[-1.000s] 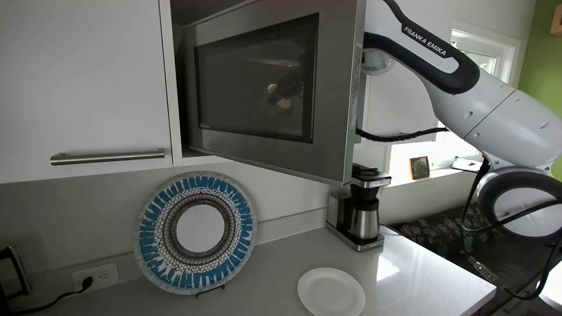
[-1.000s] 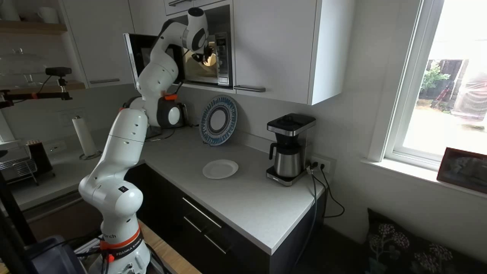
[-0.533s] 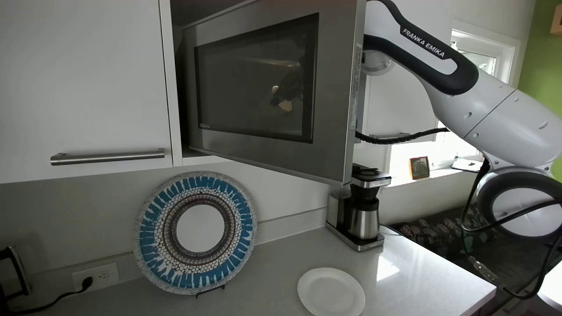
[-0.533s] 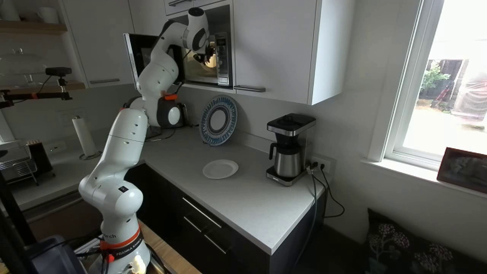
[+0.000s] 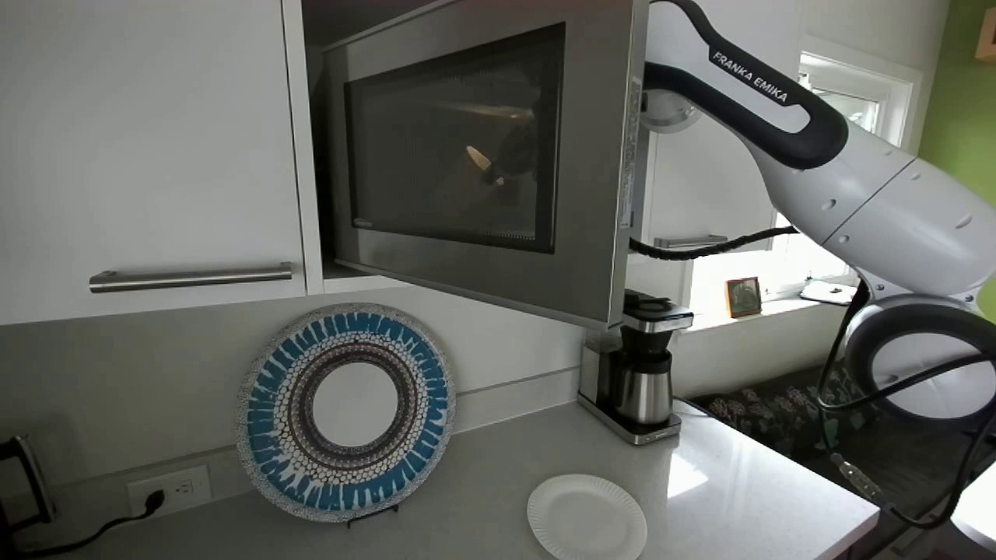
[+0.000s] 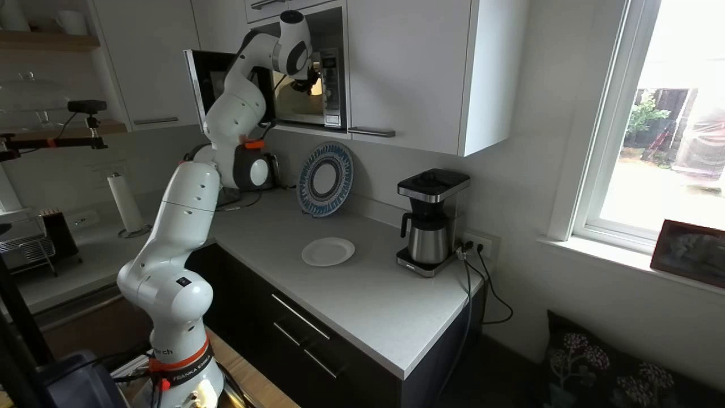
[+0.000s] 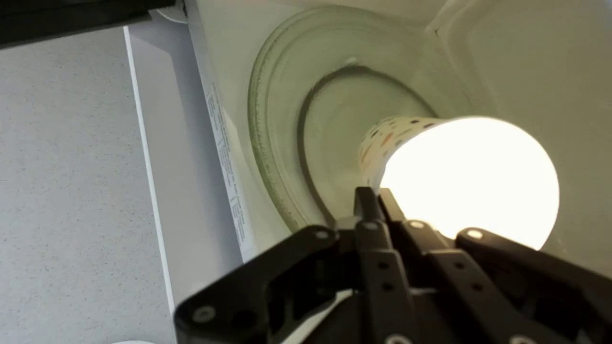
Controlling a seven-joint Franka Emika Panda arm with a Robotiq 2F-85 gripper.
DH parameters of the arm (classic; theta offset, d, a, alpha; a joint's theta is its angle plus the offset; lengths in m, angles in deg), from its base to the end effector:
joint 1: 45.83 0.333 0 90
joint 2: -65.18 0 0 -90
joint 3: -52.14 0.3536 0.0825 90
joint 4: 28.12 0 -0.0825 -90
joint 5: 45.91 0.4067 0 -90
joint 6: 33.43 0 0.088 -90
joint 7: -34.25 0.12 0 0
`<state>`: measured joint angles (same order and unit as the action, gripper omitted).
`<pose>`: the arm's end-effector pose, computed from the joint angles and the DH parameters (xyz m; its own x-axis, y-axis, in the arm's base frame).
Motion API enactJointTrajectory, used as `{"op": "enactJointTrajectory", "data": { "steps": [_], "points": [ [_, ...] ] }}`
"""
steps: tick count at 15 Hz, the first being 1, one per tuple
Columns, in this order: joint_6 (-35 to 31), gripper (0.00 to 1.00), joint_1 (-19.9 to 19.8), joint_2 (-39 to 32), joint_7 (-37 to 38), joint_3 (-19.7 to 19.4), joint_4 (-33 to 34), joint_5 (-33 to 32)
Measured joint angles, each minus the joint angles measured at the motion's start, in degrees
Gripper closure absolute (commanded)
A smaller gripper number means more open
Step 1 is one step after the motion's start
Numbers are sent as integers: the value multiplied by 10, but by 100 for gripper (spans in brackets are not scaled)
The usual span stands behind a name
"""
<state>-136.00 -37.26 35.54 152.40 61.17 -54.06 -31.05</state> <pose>0.6558 0.1748 0.8866 0.0361 -0.8050 -0.5922 -0.7976 0.3338 -0.5024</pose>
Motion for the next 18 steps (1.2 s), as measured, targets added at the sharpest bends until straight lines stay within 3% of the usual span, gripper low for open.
{"op": "enactJointTrajectory", "data": {
  "steps": [5, 11, 18],
  "points": [
    [10, 99, 5, 5, -26, -5, 0, -23],
    [74, 96, 31, 28, -34, -27, 0, -77],
    [78, 99, 35, 31, -35, -33, 1, -81]
  ]
}}
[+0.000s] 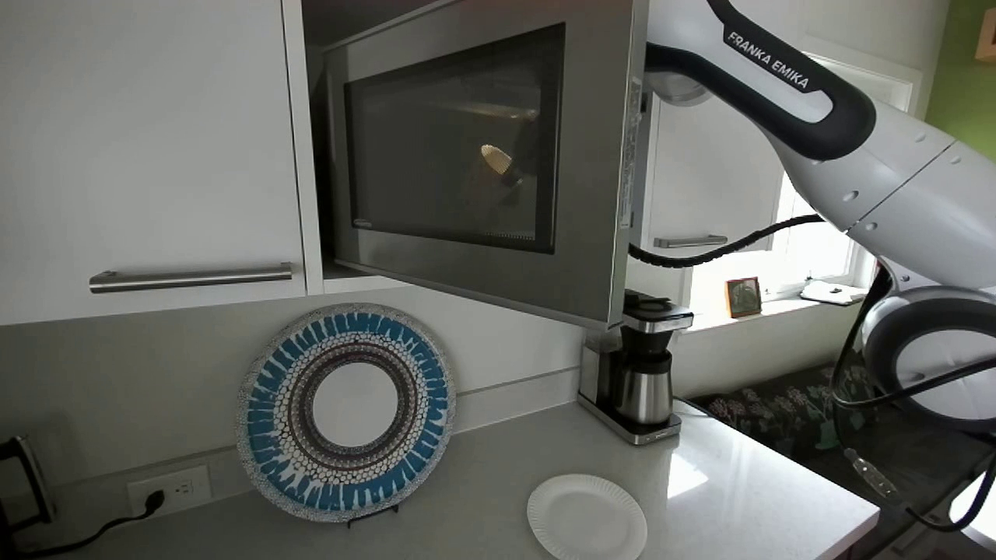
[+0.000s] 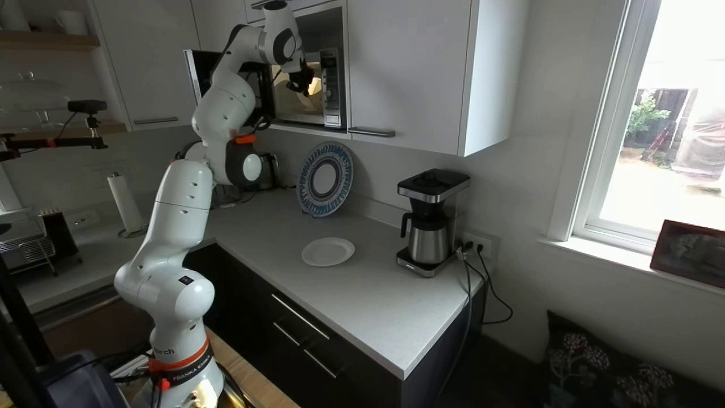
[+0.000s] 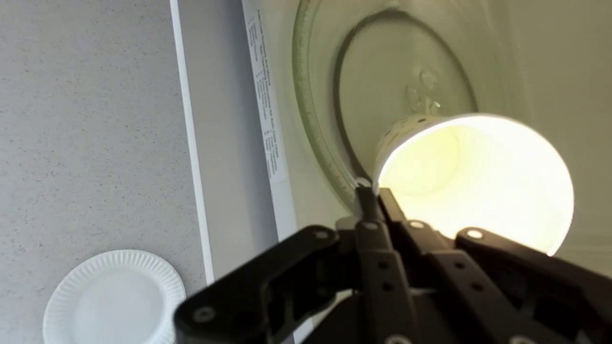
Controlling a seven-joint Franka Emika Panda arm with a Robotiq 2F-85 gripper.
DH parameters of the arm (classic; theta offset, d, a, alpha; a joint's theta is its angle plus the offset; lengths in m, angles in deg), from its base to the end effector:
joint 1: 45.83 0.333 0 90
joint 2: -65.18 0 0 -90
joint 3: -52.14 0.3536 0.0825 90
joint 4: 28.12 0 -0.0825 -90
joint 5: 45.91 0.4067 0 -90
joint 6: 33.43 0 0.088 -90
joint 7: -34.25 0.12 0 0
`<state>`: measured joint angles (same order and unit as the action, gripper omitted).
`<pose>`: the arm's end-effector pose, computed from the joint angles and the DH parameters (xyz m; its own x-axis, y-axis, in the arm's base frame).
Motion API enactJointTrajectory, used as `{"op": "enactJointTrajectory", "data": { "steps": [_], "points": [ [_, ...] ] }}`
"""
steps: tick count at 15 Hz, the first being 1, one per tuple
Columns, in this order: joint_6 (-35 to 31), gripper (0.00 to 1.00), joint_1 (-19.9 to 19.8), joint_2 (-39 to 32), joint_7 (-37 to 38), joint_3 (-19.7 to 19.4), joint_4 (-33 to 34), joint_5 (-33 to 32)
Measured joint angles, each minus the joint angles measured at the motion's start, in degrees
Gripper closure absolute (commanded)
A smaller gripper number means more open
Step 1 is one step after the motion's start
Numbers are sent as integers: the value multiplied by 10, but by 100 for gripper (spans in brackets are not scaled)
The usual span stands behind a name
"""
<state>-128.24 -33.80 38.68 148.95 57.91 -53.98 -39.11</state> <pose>0.6222 0.1799 0.8992 0.0291 -0.9128 -0.4074 -0.8013 0.2223 -0.5554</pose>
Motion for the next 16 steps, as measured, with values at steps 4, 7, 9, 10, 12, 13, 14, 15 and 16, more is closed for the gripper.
{"op": "enactJointTrajectory", "data": {
  "steps": [4, 7, 9, 10, 12, 13, 14, 15, 16],
  "points": [
    [23, 99, 1, 9, 2, -2, 0, -1],
    [41, 99, 4, 19, 3, -3, 0, -4],
    [46, 99, 6, 23, 3, -3, 0, -5],
    [47, 99, 6, 24, 3, -3, 0, -6],
    [48, 99, 8, 26, 3, -3, 0, -9],
    [48, 99, 8, 27, 3, -3, 0, -11],
    [49, 99, 9, 27, 3, -3, 0, -12],
    [49, 99, 9, 27, 3, -3, 0, -13],
    [50, 99, 9, 27, 3, -3, -1, -14]
  ]
}}
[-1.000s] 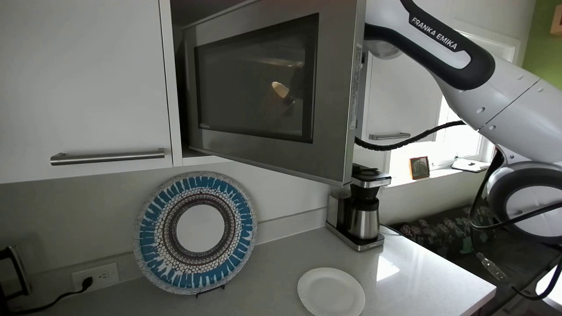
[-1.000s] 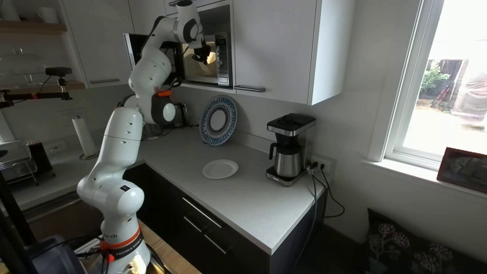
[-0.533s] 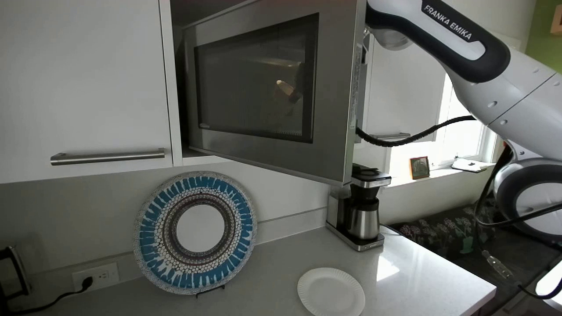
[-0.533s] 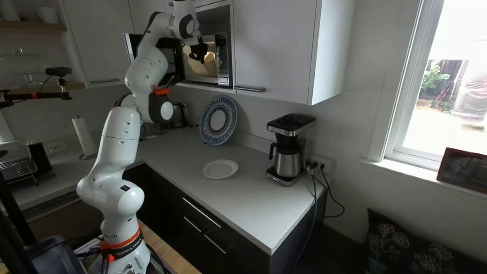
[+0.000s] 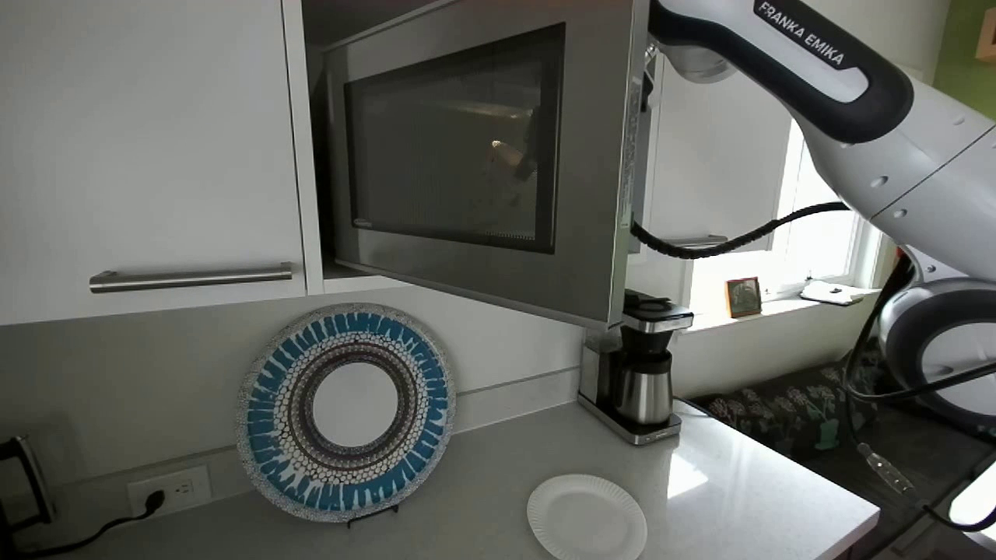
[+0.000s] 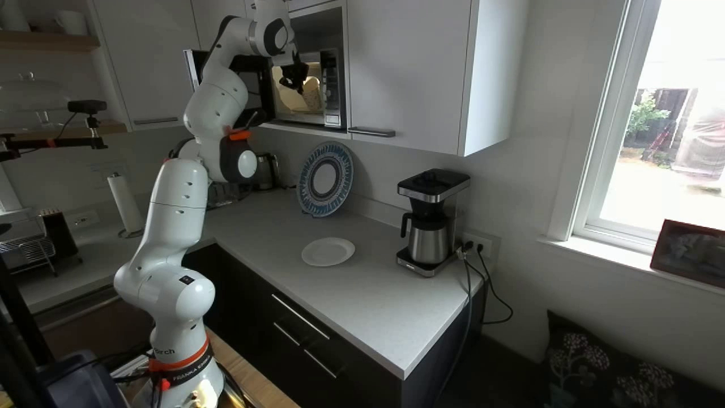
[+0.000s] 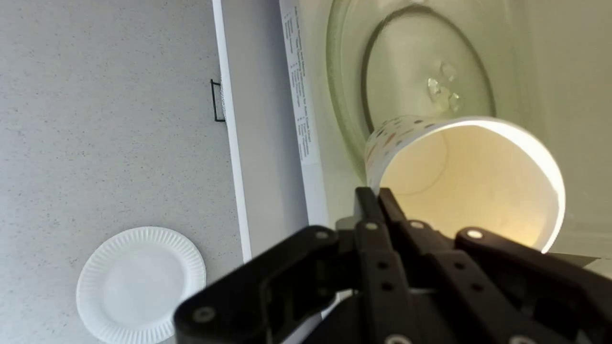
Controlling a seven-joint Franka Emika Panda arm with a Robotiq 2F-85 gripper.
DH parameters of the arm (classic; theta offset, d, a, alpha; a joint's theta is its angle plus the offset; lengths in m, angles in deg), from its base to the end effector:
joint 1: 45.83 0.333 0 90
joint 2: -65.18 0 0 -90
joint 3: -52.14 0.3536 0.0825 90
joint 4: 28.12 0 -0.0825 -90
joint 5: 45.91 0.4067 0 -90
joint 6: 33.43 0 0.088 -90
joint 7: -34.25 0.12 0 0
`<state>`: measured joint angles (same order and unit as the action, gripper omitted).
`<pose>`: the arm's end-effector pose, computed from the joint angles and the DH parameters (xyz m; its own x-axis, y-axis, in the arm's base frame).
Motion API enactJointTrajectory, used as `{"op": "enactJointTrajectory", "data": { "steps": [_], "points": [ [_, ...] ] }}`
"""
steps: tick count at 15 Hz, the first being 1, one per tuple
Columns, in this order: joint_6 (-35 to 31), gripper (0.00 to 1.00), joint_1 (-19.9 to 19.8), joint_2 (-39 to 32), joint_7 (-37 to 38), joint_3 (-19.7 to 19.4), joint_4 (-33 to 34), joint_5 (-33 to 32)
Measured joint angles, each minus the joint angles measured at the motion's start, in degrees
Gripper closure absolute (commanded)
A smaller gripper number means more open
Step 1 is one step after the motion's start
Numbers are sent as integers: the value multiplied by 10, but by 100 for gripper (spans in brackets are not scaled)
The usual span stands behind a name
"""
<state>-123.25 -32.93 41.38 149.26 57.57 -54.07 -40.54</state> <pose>0.5921 0.1794 0.9152 0.0175 -0.9282 -0.3715 -0.8190 0.1998 -0.5379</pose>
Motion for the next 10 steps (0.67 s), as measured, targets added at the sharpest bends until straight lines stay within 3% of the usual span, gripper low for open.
{"op": "enactJointTrajectory", "data": {
  "steps": [1, 2, 6, 7, 8, 10],
  "points": [
    [1, 97, 0, 0, 0, 0, 0, -2],
    [1, 76, 0, 0, -1, 0, 0, -5],
    [3, 49, 1, -2, -5, -2, 0, -14],
    [3, 47, 2, -3, -8, -2, 0, -17],
    [3, 61, 2, -5, -11, -3, 0, -19],
    [3, 69, 2, -7, -18, -6, 0, -22]
  ]
}}
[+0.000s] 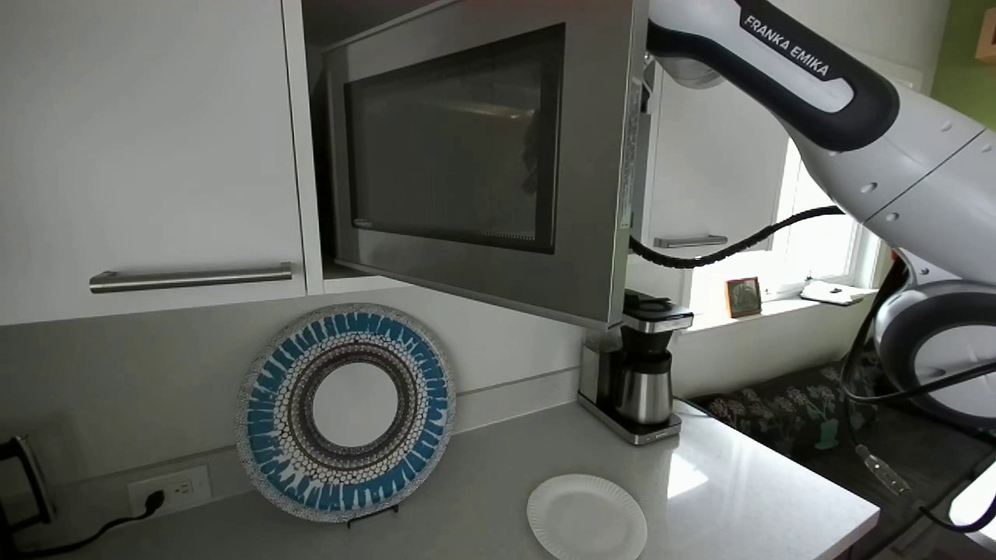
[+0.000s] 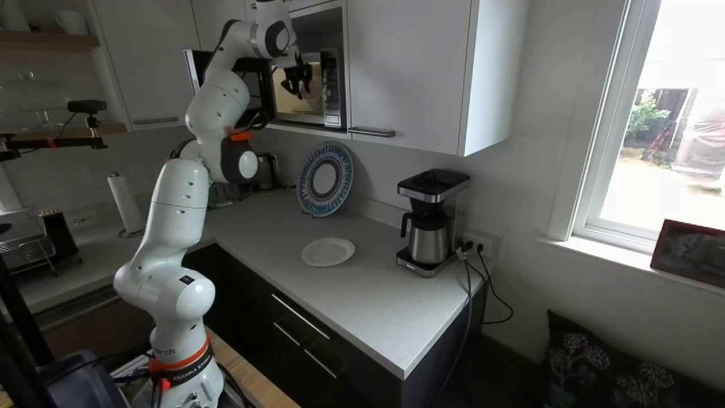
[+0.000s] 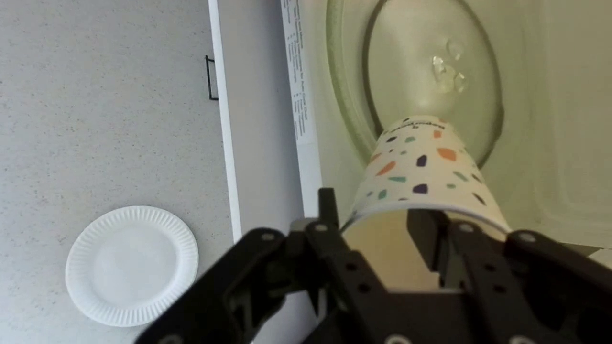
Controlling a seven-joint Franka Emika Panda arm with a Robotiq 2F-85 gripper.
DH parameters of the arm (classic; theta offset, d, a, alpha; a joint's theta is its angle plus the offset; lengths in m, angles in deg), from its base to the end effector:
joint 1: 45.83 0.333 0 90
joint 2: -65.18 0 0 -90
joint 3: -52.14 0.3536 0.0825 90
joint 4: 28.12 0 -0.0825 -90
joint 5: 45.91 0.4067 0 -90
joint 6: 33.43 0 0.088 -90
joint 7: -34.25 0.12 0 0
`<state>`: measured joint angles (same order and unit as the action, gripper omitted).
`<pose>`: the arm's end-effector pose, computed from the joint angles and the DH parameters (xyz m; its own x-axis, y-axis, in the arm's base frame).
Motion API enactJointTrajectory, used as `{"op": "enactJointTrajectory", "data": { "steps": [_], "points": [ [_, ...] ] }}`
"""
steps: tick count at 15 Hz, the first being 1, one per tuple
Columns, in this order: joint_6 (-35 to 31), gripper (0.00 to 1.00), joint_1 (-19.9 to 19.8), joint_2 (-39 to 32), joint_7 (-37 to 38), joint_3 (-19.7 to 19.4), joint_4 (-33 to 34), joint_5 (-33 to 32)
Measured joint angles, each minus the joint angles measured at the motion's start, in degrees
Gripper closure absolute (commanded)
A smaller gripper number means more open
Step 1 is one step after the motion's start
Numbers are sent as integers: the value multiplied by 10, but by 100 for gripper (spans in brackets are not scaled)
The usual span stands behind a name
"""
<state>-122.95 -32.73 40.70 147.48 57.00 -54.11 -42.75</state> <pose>0.6008 0.1756 0.9062 0.0122 -0.9473 -0.3200 -0.8173 0.1749 -0.5490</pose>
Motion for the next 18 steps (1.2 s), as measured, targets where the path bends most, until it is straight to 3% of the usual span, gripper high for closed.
{"op": "enactJointTrajectory", "data": {
  "steps": [1, 4, 8, 10, 11, 18],
  "points": [
    [0, 74, 0, -1, -3, -2, 0, -1],
    [0, 61, 0, -2, -11, -8, 0, -3],
    [0, 28, 1, -4, -26, -10, 0, -15],
    [0, 5, 5, -4, -34, -11, 0, -23],
    [0, 1, 8, -5, -37, -12, 0, -27],
    [0, 0, 37, -9, -72, -16, 0, -59]
  ]
}}
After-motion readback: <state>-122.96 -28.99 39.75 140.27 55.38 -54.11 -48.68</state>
